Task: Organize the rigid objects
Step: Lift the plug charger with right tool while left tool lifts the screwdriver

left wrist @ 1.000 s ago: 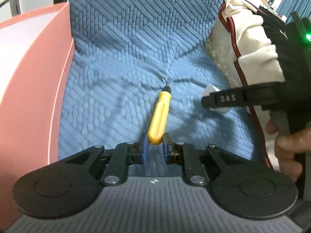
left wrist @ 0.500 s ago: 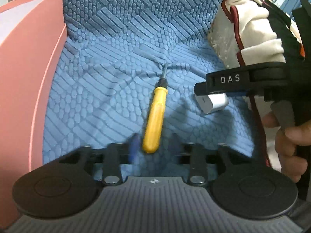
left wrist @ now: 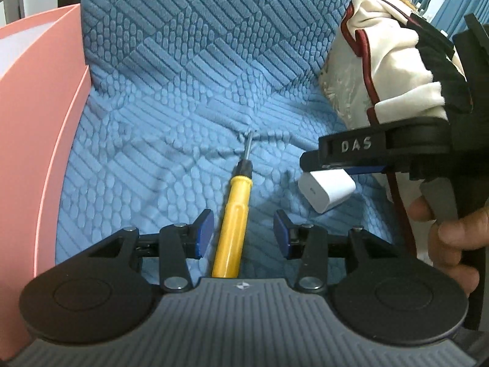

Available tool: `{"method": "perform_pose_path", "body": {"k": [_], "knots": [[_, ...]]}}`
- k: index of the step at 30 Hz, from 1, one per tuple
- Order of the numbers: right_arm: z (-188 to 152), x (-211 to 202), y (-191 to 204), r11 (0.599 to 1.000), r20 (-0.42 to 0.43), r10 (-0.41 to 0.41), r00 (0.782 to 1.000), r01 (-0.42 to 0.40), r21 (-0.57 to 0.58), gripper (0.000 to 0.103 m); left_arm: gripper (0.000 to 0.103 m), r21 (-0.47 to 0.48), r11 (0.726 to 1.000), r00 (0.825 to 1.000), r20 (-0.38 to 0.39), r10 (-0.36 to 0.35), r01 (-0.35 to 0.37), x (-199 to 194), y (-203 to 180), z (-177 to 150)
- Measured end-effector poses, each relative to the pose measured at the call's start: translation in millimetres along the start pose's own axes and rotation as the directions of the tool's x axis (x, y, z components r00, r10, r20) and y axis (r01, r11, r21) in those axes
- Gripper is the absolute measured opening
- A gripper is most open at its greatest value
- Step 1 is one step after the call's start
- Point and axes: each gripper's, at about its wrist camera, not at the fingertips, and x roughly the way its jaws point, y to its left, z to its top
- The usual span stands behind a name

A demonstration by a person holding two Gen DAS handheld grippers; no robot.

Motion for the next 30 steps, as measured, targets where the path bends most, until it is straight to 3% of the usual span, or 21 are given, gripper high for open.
{"method": "perform_pose_path", "body": {"k": [8, 13, 14, 21, 25, 28, 30], "knots": [[-7, -9, 16, 0.990, 0.018, -0.062, 0.998, 0.064, -0.125, 0.058, 0.049, 0.025, 1.000, 1.000, -0.008, -0.001, 0.001, 15, -5, 2], [-9, -3, 20, 0.986, -0.001, -0.060, 0.998, 0.059, -0.154, 0.052, 0.048, 0.013, 1.000, 1.000, -0.009, 0.023, -0.023, 18, -6, 1], [-9, -2, 21, 0.985, 0.002, -0.058, 0.998, 0.058, -0.163, 0.046, 0.048, 0.010, 1.000, 1.000, -0.007, 0.026, -0.026, 19, -7, 1], [-9, -10, 18, 0.984, 0.036, -0.065, 0.997, 0.070, -0.165, 0.045, 0.046, -0.012, 0.999, 0.999, 0.003, 0.047, -0.047, 22, -6, 5], [-8, -14, 10, 0.990, 0.051, -0.057, 0.997, 0.063, -0.124, 0.045, 0.040, 0.016, 0.997, 0.997, 0.020, 0.073, -0.073, 27, -9, 9], [-9, -17, 7, 0.994, 0.059, -0.051, 0.997, 0.056, -0.093, 0.045, 0.025, 0.023, 0.995, 0.995, 0.024, 0.092, -0.092, 29, -7, 12], [-10, -17, 6, 0.996, 0.060, -0.046, 0.997, 0.050, -0.074, 0.045, 0.022, 0.004, 0.996, 0.996, 0.019, 0.088, -0.088, 29, -4, 13]]}}
